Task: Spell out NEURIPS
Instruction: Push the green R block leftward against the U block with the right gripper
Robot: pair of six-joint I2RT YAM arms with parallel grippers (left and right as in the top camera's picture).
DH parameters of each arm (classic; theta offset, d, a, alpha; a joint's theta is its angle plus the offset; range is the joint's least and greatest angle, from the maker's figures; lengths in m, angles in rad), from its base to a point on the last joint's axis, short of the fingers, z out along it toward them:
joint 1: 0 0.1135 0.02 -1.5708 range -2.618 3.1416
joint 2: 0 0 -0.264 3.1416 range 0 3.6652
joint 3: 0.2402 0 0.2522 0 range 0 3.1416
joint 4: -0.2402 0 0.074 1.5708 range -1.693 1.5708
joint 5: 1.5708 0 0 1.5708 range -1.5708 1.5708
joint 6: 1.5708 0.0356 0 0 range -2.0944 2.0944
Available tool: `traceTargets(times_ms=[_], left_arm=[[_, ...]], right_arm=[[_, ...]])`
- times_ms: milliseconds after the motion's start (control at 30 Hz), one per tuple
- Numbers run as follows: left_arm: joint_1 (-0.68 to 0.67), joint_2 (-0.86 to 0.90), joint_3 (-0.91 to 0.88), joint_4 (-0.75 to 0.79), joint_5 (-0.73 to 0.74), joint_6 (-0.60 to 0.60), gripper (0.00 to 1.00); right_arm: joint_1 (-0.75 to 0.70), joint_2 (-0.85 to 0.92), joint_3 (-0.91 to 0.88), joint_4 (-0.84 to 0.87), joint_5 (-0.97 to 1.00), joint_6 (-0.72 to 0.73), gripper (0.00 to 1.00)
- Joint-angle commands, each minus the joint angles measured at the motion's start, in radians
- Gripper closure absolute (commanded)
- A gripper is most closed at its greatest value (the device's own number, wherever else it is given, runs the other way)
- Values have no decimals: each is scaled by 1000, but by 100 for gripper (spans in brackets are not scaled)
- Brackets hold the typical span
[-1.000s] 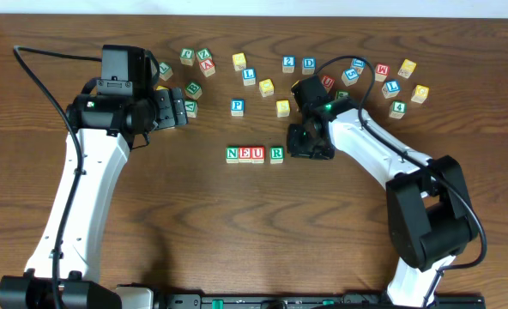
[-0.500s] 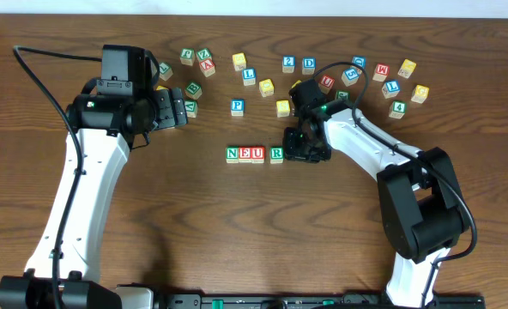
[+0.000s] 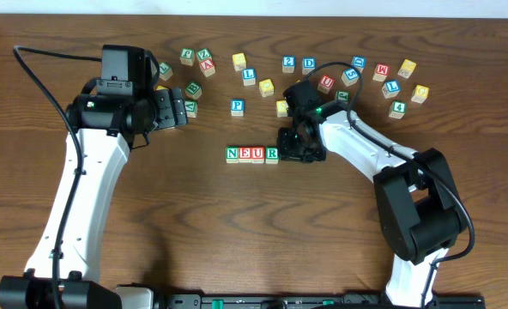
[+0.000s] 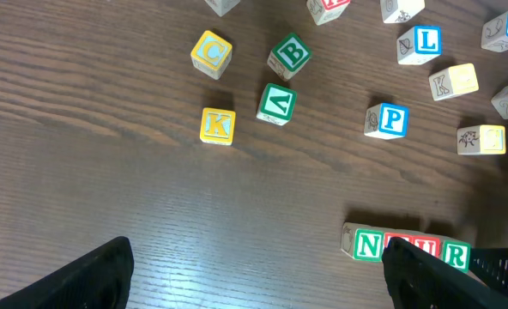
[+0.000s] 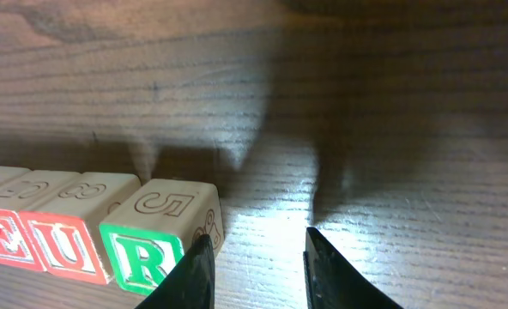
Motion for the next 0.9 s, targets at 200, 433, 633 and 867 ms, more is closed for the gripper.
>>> traceTargets(times_ms=[200, 433, 633, 867], left_arm=[[4, 0, 13, -2, -6, -5, 9], [4, 0, 13, -2, -6, -5, 9], [4, 0, 13, -2, -6, -5, 9], [4, 0, 13, -2, -6, -5, 9]], right_arm=[[7, 13, -6, 11, -6, 19, 71], [7, 13, -6, 12, -6, 19, 71], [7, 13, -6, 14, -6, 19, 73], [7, 13, -6, 15, -6, 19, 73]])
